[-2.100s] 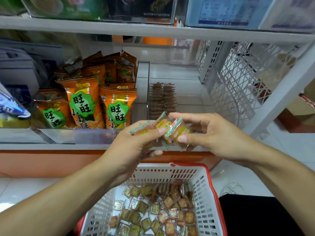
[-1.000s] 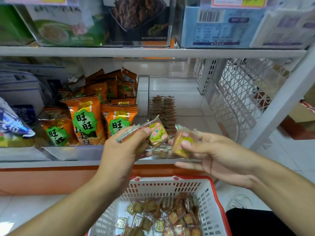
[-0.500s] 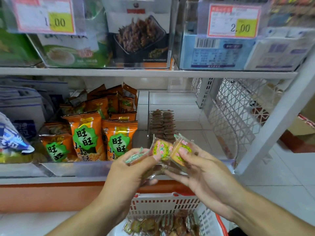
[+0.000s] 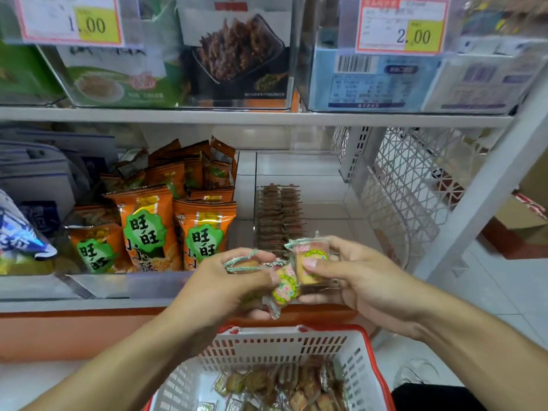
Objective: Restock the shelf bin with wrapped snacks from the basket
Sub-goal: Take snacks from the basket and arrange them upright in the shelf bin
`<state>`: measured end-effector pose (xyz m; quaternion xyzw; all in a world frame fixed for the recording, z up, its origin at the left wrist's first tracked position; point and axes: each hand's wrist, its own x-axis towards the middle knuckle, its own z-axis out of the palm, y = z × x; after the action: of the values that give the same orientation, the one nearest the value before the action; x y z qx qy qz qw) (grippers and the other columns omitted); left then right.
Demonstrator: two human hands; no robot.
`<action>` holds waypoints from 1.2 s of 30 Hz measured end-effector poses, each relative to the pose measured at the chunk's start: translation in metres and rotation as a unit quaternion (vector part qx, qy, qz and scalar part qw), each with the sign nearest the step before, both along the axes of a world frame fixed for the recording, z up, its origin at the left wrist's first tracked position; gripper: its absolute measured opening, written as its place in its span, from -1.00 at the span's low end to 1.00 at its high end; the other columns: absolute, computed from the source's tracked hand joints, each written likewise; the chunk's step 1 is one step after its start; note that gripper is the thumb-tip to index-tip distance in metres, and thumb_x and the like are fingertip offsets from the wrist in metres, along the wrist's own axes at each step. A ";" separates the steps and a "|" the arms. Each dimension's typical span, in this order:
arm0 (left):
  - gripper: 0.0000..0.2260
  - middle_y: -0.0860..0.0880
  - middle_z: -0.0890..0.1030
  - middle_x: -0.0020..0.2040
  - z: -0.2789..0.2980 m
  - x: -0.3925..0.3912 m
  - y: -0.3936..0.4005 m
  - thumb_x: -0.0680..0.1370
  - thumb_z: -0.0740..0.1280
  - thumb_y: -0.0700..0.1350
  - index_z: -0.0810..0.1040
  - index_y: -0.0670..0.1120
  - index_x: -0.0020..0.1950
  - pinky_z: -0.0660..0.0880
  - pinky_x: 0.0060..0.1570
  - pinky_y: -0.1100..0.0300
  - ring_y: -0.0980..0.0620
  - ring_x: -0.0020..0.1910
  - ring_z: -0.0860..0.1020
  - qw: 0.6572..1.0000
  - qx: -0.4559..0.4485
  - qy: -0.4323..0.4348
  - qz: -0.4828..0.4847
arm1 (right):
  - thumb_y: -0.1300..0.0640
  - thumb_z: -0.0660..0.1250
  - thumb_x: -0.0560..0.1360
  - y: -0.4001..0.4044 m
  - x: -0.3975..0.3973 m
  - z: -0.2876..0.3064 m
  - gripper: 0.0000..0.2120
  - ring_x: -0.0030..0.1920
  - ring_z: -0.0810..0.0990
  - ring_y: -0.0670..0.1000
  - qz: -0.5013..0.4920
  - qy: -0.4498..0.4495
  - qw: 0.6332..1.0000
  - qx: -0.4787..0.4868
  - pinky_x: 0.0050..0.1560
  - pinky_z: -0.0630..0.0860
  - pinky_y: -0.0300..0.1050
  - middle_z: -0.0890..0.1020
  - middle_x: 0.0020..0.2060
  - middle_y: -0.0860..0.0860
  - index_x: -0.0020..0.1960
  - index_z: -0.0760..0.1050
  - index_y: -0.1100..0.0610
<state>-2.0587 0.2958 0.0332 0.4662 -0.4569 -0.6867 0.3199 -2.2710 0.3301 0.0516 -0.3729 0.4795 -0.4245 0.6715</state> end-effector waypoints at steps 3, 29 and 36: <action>-0.72 -0.25 0.72 0.03 -0.004 -0.005 0.000 0.41 0.52 -0.39 0.71 -0.13 0.05 0.61 -0.38 0.16 -0.08 -0.29 0.67 0.998 0.066 0.022 0.007 | 0.14 0.45 0.41 0.000 -0.001 0.001 -0.53 0.01 0.70 0.12 -0.010 0.027 0.999 -0.013 -0.08 0.67 -0.02 0.66 0.15 0.22 0.27 0.48 0.24; -0.53 0.16 0.71 0.07 -0.002 -0.045 -0.006 0.52 0.51 -0.19 0.50 0.22 0.30 0.65 -0.13 0.23 0.15 -0.04 0.70 0.964 -0.257 -0.016 0.069 | 0.55 0.31 0.43 -0.118 -0.033 -0.022 -0.73 -0.24 0.58 0.01 -0.176 0.117 0.977 0.006 -0.31 0.47 -0.28 0.65 -0.31 0.04 -0.14 0.57 0.21; -0.78 0.18 0.70 0.00 -0.018 -0.051 -0.023 0.51 0.54 -0.11 0.65 0.16 0.06 0.63 -0.09 0.30 0.13 -0.07 0.71 0.971 -0.226 -0.073 0.003 | 0.37 0.34 0.45 -0.191 -0.055 -0.076 -0.73 -0.20 0.48 -0.02 -0.107 0.254 0.961 -0.006 -0.19 0.46 -0.21 0.54 -0.21 -0.02 -0.09 0.37 0.03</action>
<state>-2.1095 0.2733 0.0153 0.4324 -0.6210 -0.5284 0.3849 -2.3255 0.1390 -0.0242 -0.4191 0.6689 -0.3884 0.4755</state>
